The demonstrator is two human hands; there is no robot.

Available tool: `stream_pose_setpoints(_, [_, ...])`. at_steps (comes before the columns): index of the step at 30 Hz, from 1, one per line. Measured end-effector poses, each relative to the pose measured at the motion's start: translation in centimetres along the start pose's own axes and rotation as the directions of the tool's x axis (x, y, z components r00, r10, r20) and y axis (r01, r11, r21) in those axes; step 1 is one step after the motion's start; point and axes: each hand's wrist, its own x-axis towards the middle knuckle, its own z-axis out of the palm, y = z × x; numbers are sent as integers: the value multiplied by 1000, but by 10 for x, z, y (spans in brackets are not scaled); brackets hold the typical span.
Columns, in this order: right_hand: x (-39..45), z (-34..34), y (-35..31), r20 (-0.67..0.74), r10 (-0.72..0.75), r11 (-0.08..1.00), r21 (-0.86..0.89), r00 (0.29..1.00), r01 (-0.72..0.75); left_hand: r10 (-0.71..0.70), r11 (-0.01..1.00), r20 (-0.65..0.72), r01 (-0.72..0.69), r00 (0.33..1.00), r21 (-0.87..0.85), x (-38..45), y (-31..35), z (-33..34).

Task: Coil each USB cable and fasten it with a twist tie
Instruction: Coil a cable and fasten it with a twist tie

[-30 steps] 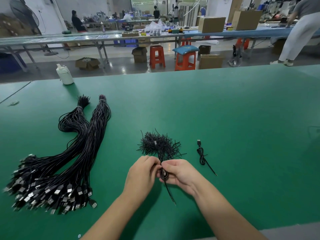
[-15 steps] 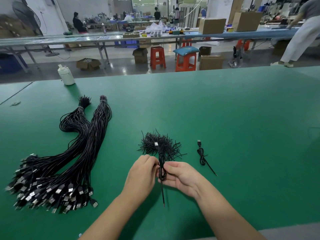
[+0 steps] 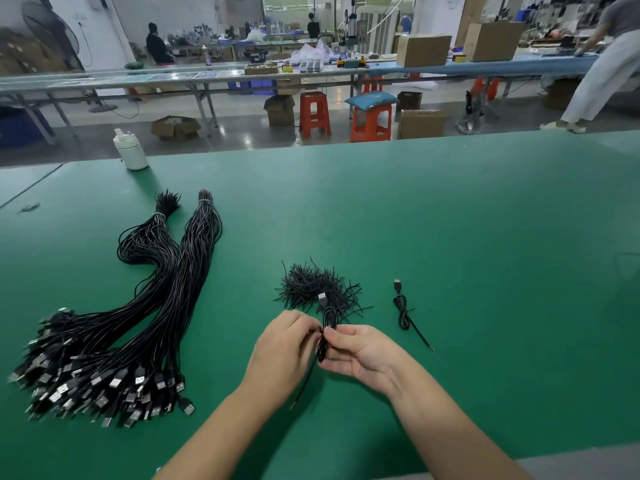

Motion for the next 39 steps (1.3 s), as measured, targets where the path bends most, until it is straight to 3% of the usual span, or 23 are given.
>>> stream_pose_setpoints(4, [-2, -2, 1, -19, 29, 999, -12, 999, -30, 141, 988, 31, -142, 990, 57, 0, -4, -3])
stream_pose_setpoints(8, [-3, -1, 2, -22, 46, 999, -15, 999, -47, 344, 912, 83, -354, 935, 206, 2, -8, -4])
stream_pose_setpoints(10, [-1, -1, 3, -29, 15, 999, -52, 999, -17, 340, 910, 91, -352, 936, 220, 2, -9, -4])
stream_pose_setpoints(12, [1, 0, 4, -84, -109, 978, -185, 991, 92, 204, 966, 54, -210, 978, 150, 0, -7, -5])
stream_pose_setpoints(14, [0, -1, 3, -119, -356, 812, -530, 927, 244, -26, 999, 21, 25, 999, 19, -1, -7, -5])
stream_pose_setpoints(16, [-1, 0, 1, 16, -557, 471, -817, 830, 332, -228, 956, 78, 238, 971, -170, 1, -10, -3])
stream_pose_setpoints(18, [-1, 3, -2, 166, -604, 231, -900, 779, 371, -347, 845, 171, 387, 922, -369, 6, -10, -3])
stream_pose_setpoints(20, [-1, 5, -6, 207, -606, 149, -919, 768, 365, -399, 772, 221, 456, 890, -442, 10, -10, -5])
stream_pose_setpoints(23, [-1, 9, -9, 73, -552, 352, -883, 831, 311, -378, 850, 159, 410, 912, -331, 11, -8, -7])
stream_pose_setpoints(28, [0, 18, -5, -10, -436, 617, -731, 900, 291, -169, 984, -13, 168, 986, -67, 4, -5, -5])
stream_pose_setpoints(31, [-2, 23, -5, -54, -380, 718, -647, 923, 258, 45, 980, -24, -39, 999, 197, 2, -5, -6])
stream_pose_setpoints(33, [-4, 25, -5, -77, -354, 782, -572, 932, 250, 106, 961, -9, -100, 994, 260, 1, -6, -5])
stream_pose_setpoints(35, [-6, 26, -5, -79, -358, 789, -558, 930, 256, 42, 981, -3, -41, 999, 191, 1, -7, -4])
stream_pose_setpoints(39, [-8, 24, -10, -23, -329, 819, -504, 944, 273, -257, 954, 63, 264, 964, -145, 1, -9, -4])
